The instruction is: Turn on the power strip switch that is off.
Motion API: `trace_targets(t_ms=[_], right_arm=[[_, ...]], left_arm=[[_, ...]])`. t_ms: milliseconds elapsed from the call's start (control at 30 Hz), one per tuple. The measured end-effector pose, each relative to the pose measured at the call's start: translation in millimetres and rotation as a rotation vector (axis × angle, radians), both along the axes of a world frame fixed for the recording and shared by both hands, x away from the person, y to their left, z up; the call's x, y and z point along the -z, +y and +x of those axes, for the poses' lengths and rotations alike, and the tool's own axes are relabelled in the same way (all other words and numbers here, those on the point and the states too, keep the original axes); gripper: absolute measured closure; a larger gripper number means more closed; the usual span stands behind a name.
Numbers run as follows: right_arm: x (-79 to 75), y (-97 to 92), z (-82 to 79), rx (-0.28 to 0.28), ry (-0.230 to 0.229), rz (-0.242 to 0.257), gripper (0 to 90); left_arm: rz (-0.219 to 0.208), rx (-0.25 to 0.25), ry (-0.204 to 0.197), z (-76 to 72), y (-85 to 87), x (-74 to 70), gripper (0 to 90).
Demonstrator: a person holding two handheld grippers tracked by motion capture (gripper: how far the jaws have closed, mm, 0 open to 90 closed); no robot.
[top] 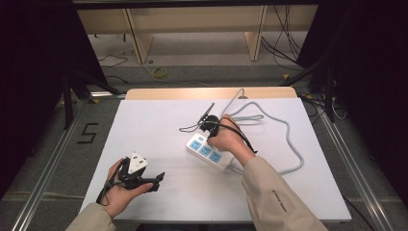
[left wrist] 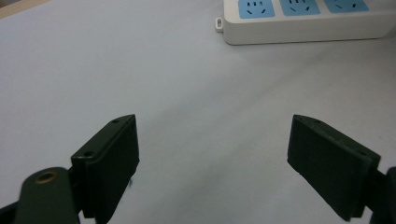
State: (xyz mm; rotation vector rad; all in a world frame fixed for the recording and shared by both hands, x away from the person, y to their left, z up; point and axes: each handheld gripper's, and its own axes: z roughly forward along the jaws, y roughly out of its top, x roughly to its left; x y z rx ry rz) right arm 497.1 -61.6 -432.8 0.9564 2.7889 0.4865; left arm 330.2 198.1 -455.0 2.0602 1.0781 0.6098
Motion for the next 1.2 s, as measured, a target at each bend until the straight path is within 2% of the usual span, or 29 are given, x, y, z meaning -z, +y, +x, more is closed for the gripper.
trace_targets(t_ms=[133,333,1200], right_arm=[[0.4,0.8,1.1,-0.010,-0.007,-0.011,90.0],[0.9,1.5,2.1,0.002,0.014,-0.014,90.0],[1.1,0.8,2.1,-0.008,0.002,-0.009,90.0]], left_arm=[[0.000,0.002,0.000,-0.2,-0.8,-0.2,16.4],[0.000,0.002,0.001,-0.1,-0.7,-0.1,16.4],[-0.002,0.000,0.001,0.0,-0.5,0.0,16.4]])
